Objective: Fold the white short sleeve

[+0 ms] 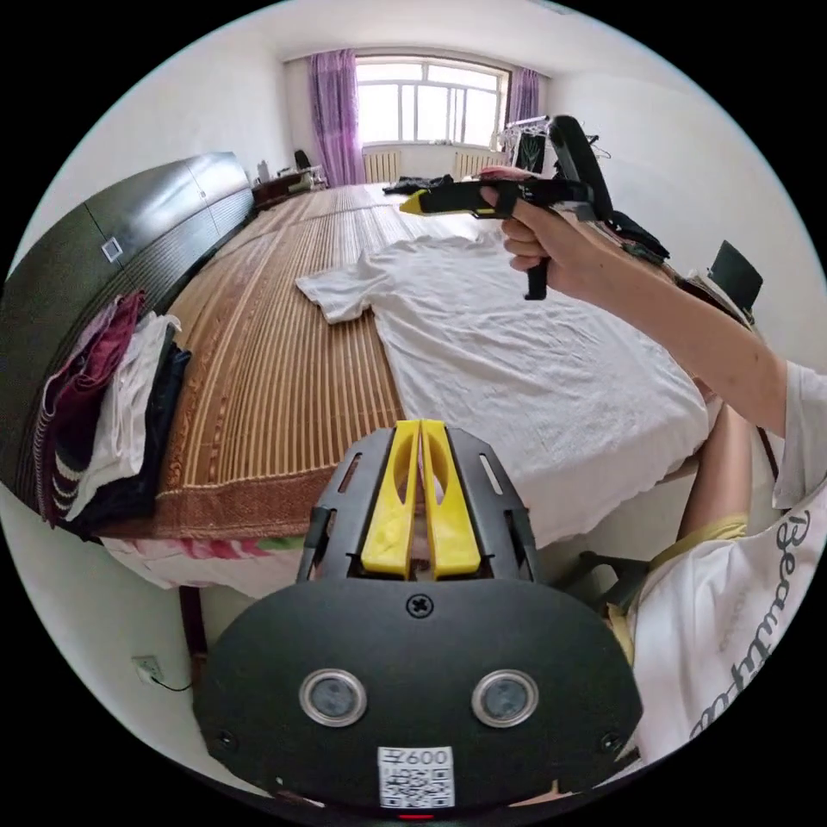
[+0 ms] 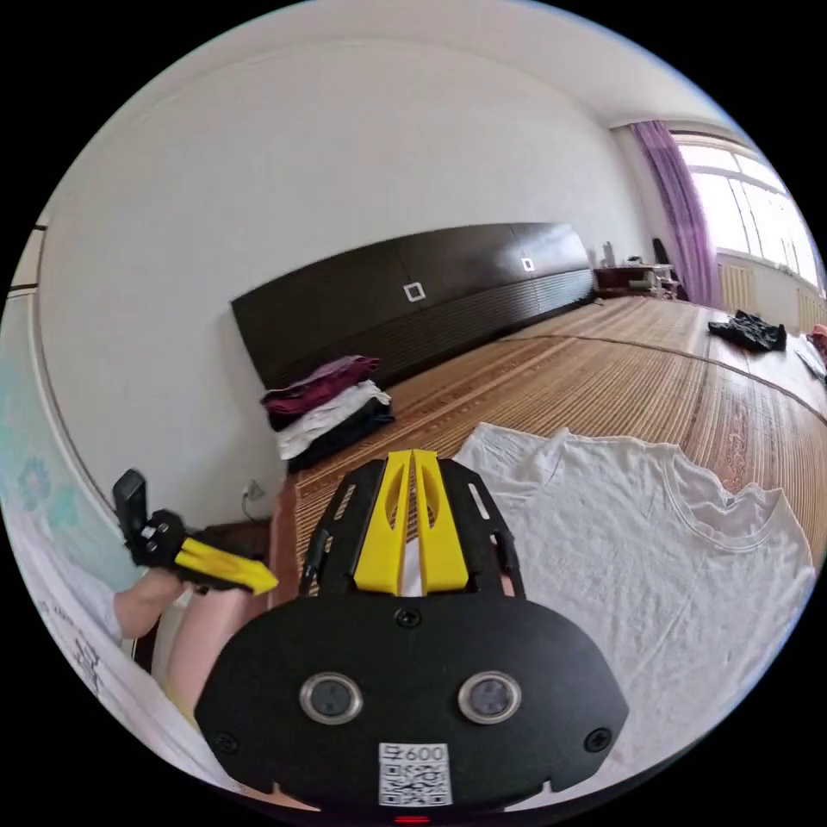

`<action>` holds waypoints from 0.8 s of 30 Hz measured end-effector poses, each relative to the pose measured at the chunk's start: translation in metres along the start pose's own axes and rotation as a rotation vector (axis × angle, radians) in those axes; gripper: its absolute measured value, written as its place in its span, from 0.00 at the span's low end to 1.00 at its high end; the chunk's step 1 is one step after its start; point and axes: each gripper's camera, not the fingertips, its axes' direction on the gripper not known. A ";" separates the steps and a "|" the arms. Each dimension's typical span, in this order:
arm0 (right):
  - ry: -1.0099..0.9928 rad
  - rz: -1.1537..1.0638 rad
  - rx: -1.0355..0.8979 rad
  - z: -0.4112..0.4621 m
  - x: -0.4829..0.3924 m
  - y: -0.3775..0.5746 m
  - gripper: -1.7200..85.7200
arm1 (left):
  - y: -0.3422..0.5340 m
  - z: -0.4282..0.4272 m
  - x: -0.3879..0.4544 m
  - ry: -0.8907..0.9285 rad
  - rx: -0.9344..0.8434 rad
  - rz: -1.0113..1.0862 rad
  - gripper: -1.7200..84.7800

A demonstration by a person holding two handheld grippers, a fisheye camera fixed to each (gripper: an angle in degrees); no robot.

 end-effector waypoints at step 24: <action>0.864 0.340 0.269 -0.455 0.072 0.162 0.01 | -0.375 0.174 0.451 0.221 0.169 0.444 0.12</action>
